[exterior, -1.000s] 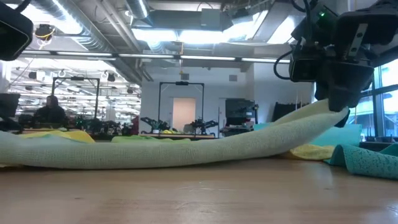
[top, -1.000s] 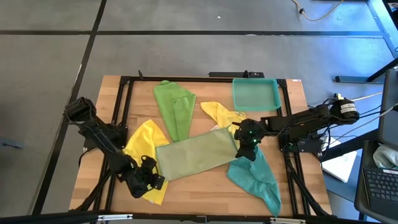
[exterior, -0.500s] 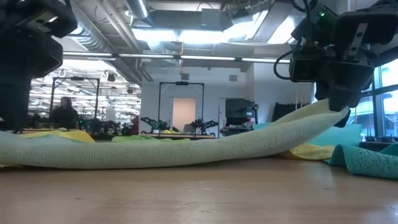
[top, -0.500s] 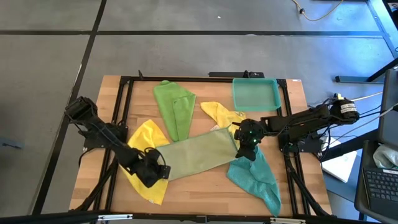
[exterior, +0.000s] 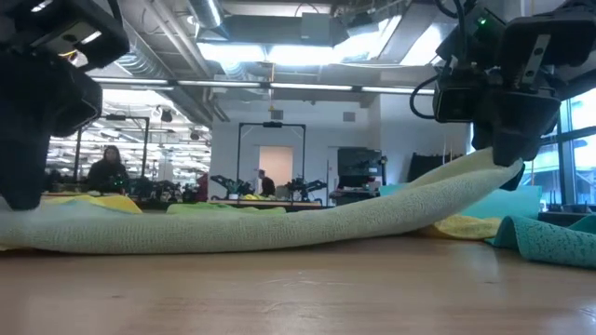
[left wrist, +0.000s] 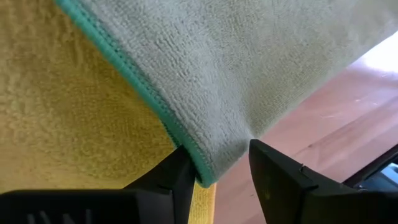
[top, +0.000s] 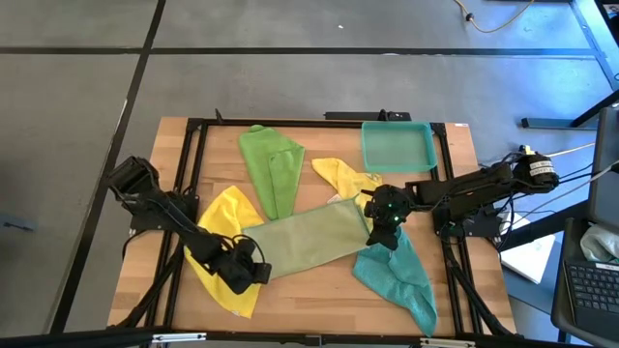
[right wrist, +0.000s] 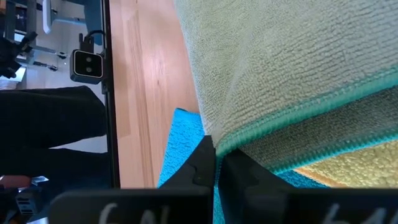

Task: Fold microfiber towels
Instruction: Fold the light green microfiber cloth

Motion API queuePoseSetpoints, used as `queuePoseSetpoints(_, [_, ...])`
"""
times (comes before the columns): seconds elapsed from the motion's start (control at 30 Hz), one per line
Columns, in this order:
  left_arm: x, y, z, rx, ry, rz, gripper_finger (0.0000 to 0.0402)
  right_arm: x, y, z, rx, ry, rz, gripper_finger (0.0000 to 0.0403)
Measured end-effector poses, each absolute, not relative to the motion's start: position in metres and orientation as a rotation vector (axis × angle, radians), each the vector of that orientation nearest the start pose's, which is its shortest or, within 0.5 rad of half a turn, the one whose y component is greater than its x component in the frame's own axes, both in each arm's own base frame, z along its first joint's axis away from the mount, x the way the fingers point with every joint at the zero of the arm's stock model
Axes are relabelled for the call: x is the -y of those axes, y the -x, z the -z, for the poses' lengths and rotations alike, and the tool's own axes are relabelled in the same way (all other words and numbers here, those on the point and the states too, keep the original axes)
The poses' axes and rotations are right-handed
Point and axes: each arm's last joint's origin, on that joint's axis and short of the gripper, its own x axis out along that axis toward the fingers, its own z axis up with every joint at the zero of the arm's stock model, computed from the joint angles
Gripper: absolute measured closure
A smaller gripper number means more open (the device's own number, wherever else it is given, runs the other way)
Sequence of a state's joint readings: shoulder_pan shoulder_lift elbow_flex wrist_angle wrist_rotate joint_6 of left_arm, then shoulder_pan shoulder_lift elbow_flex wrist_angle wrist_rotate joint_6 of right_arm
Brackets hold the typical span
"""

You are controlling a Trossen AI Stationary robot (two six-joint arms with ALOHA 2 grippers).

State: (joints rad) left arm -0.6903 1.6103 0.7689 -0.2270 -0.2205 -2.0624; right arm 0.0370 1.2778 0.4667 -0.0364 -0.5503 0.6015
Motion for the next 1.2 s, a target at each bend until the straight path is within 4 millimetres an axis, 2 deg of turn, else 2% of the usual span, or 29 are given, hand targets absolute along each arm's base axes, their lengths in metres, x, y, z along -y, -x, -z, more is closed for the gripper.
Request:
queuePoseSetpoints(0.27, [0.176,-0.224,-0.142,-0.866,1.372,-0.662,0.026,-0.023,-0.217,-0.151,-0.98,-0.767,-0.289,0.0393])
queuePoseSetpoints(0.6, [0.194,-0.216,-0.147,-0.859,1.224,-0.5,0.0267,-0.025,-0.214,-0.15,-1.011,-0.755,-0.358,0.0395])
queuePoseSetpoints(0.87, [0.208,-0.209,-0.154,-0.757,1.125,-0.447,0.0334,-0.024,-0.212,-0.149,-1.014,-0.704,-0.346,0.0399])
queuePoseSetpoints(1.07, [0.21,-0.207,-0.155,-0.709,1.106,-0.442,0.0393,-0.024,-0.211,-0.148,-1.019,-0.69,-0.363,0.04])
queuePoseSetpoints(1.2, [0.21,-0.207,-0.155,-0.706,1.108,-0.441,0.0396,-0.025,-0.211,-0.151,-1.014,-0.707,-0.395,0.0401])
